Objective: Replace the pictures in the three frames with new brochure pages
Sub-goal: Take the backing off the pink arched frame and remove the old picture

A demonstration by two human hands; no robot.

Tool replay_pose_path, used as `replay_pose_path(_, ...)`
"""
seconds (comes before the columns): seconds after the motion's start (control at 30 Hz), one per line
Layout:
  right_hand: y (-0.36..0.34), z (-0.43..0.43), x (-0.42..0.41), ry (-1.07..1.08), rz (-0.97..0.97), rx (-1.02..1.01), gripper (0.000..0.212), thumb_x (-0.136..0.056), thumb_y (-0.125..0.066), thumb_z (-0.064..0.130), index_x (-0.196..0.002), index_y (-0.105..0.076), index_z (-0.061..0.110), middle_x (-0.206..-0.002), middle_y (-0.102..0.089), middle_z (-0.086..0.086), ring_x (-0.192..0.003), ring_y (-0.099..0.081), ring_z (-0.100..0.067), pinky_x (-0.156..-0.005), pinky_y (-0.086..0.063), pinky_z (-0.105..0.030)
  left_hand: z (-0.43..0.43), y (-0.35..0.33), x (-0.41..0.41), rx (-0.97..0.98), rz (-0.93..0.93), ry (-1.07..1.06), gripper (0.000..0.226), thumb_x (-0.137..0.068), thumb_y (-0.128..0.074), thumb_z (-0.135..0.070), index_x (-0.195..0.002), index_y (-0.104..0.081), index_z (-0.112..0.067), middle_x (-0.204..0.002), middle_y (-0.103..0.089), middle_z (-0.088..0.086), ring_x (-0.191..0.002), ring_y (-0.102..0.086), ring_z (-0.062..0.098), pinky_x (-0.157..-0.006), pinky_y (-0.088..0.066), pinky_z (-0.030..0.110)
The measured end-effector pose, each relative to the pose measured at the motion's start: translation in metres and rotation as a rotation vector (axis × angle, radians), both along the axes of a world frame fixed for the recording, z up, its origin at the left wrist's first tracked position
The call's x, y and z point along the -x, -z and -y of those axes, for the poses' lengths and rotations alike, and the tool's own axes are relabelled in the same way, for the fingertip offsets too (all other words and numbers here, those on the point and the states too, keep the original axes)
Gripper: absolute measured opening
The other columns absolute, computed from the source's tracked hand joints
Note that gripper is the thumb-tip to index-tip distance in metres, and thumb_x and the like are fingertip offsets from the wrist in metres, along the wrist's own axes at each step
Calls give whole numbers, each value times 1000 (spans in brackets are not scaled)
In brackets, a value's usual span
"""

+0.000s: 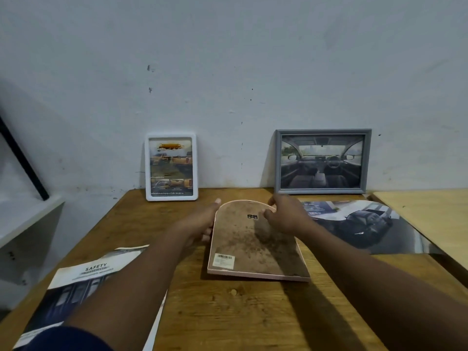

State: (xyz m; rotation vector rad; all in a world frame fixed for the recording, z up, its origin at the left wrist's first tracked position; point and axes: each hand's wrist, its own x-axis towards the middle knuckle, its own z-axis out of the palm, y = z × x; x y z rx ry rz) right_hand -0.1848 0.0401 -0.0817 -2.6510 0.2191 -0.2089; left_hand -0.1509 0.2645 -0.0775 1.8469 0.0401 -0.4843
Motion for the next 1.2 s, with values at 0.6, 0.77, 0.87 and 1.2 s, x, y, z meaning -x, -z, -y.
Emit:
replay_pose_path(0.6, 36, -8, -54, -184, -78, 206, 49, -98, -39, 54, -139, -47, 30, -151, -37, -2, -137, -32, -28, -109, -32, -52, 18, 62, -22, -590, 656, 136, 66, -103, -30, -61, -159, -25, -26, -167, -24, -2, -154, -17, 19, -121, -23, 45)
replay_pose_path(0.77, 50, -8, -58, -181, -41, 208, 49, -100, -33, 55, -143, -42, 33, -149, -39, 0, -134, -36, -25, -107, -30, -51, 24, 68, -25, -616, 659, 226, 72, -101, -19, -65, -162, -13, -28, -170, -12, -5, -156, -4, 14, -124, -11, 42)
replay_pose_path(0.87, 49, -9, -64, -172, -29, 239, 49, -98, -36, 56, -139, -46, 31, -146, -43, -1, -132, -37, -25, -106, -31, -50, 22, 73, -28, -589, 604, 241, 76, -99, -16, -69, -162, -11, -29, -169, -15, -3, -156, -8, 15, -125, -13, 43)
replay_pose_path(1.2, 53, -12, -77, -215, 178, 205, 33, -93, -47, 52, -116, -49, 29, -126, -53, 4, -116, -43, -17, -98, -35, -42, 21, 75, -27, -569, 565, 219, 80, -97, -16, -72, -163, -10, -28, -169, -18, 2, -155, -14, 21, -124, -18, 44)
